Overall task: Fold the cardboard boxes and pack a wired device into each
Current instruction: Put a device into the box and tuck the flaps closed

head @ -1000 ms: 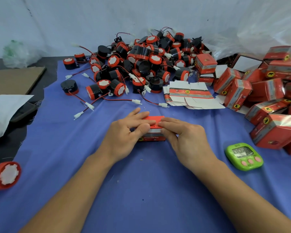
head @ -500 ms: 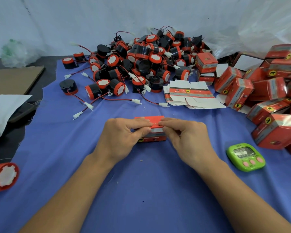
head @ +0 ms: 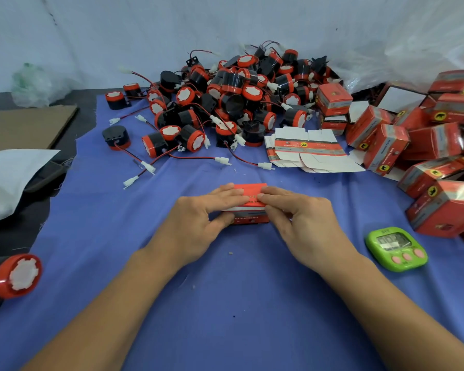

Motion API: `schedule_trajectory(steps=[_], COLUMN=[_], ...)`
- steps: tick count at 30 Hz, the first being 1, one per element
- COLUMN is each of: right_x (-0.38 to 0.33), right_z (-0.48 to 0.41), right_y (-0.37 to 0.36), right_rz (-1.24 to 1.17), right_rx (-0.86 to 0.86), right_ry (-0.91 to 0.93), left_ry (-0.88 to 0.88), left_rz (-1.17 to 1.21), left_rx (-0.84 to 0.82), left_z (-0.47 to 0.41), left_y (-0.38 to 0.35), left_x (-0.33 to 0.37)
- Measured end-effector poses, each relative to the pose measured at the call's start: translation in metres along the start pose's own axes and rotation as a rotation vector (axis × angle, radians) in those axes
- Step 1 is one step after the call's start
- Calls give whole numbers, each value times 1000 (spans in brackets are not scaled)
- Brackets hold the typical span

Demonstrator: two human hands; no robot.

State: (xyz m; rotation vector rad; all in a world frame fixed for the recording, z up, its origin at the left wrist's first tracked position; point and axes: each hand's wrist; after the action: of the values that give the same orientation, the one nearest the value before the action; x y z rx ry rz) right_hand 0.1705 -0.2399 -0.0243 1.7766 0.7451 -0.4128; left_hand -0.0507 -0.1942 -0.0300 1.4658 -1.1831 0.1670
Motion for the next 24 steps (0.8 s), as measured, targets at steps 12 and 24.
schedule_trajectory(steps=[12, 24], right_x=[6, 9], right_z=[-1, -3], right_y=[-7, -12], right_rz=[-153, -160], right_rx=[87, 170], right_ry=[-78, -164], left_ry=[116, -145], left_rz=[16, -495], left_rx=[216, 186], left_z=[8, 8], left_y=[-4, -19], left_x=[4, 15])
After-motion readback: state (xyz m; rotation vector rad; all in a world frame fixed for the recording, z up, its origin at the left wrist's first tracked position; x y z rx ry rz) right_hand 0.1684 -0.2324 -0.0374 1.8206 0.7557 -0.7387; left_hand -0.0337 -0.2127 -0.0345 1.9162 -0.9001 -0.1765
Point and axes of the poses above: each hand's wrist, its own z-axis away from the middle knuckle, its own y-axis out of the back of the hand, x = y × z, and after that the axes turned 4 degrees about -x, right-handed
